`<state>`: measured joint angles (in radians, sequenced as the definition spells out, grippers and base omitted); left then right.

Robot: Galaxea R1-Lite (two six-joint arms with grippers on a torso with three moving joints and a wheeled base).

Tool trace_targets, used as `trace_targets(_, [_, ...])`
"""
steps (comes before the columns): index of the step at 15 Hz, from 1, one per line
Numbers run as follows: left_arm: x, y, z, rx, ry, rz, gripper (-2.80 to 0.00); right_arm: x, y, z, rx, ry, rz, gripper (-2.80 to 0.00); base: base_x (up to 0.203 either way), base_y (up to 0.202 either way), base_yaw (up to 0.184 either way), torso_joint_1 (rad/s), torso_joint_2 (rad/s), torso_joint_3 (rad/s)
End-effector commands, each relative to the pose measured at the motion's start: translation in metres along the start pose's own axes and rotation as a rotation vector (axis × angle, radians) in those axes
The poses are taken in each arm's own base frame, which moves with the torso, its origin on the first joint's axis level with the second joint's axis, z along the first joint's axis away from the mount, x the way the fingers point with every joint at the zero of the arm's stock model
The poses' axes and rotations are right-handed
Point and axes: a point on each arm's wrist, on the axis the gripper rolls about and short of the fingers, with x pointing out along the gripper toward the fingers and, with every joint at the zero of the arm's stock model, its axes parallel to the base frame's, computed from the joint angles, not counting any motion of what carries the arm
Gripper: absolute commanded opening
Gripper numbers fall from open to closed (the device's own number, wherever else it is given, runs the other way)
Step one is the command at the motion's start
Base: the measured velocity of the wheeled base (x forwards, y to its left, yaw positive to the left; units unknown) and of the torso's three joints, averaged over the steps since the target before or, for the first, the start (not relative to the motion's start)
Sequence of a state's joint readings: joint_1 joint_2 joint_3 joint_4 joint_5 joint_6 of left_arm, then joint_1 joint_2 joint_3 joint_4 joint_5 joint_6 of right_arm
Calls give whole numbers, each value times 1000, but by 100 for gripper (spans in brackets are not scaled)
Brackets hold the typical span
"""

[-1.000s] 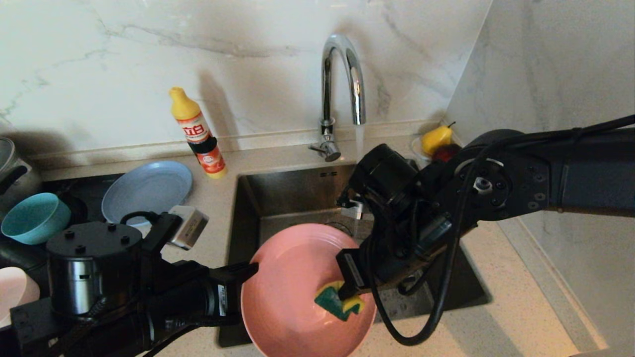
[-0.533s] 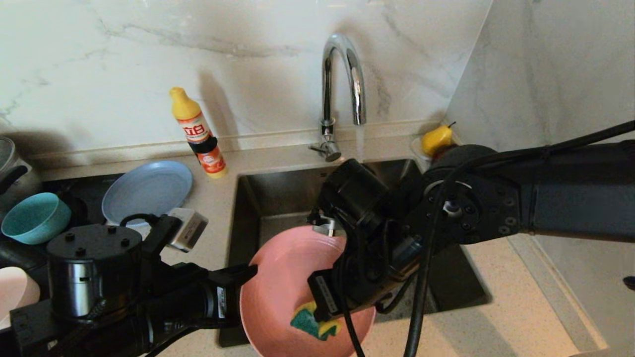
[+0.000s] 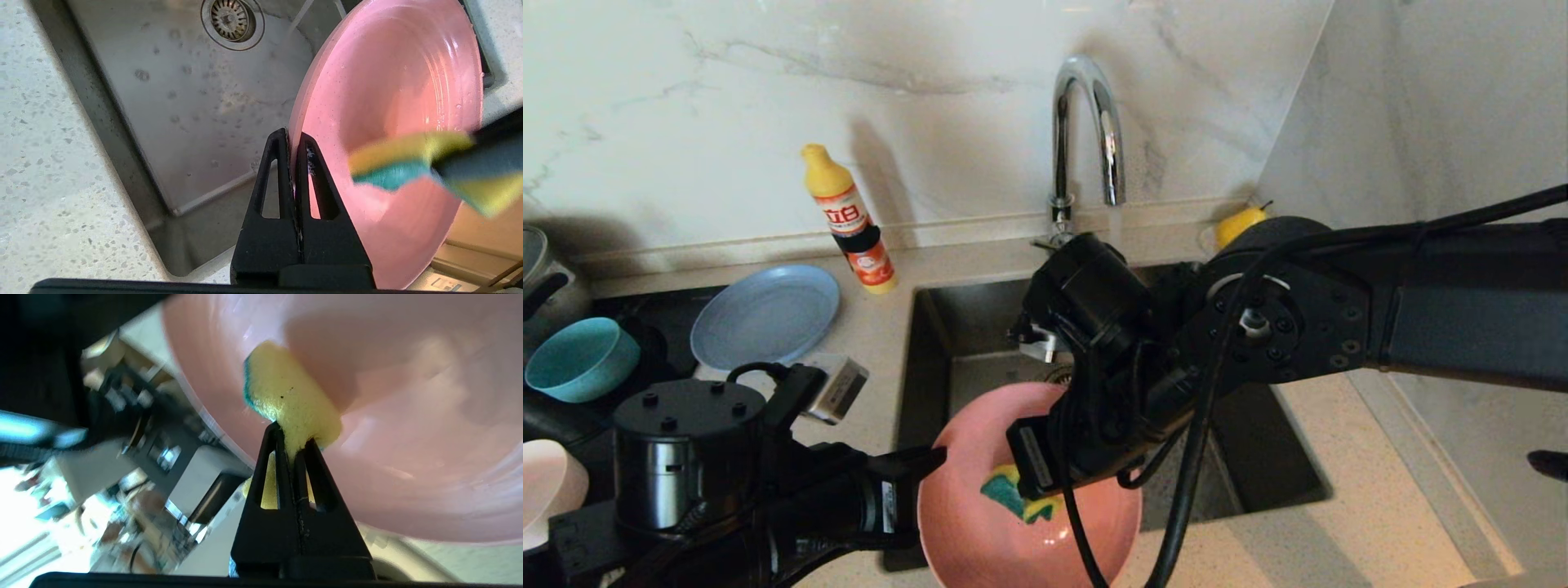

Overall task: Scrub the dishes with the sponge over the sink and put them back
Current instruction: Wipe the plate

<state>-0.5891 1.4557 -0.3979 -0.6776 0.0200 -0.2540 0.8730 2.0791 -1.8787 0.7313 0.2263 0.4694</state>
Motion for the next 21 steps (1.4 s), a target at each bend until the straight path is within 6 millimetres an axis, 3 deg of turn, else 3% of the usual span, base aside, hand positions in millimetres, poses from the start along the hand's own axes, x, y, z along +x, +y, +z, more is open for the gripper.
trace_targets(1, [-1,0,0,-1,-6,-1,-280,2,-7,6,16,-13,-20,-280,0,0,0,0,0,0])
trace_targets(5, [-3,-1,3,-4,-18,-5,-280,-10,-26,16,62,-60,-58,-280,0,0,0,0,0,0])
trace_targets(10, [-3,-1,7,-5,-37,-4,-280,-52,-30,11,74,-90,-67,-280,0,0,0,0,0,0])
trace_targets(13, [-2,-1,8,-8,-37,-4,-280,-38,-33,-2,89,8,-98,-280,0,0,0,0,0,0])
trace_targets(21, [-2,0,9,-18,-41,0,-280,14,4,-20,-8,130,-71,-280,0,0,0,0,0,0])
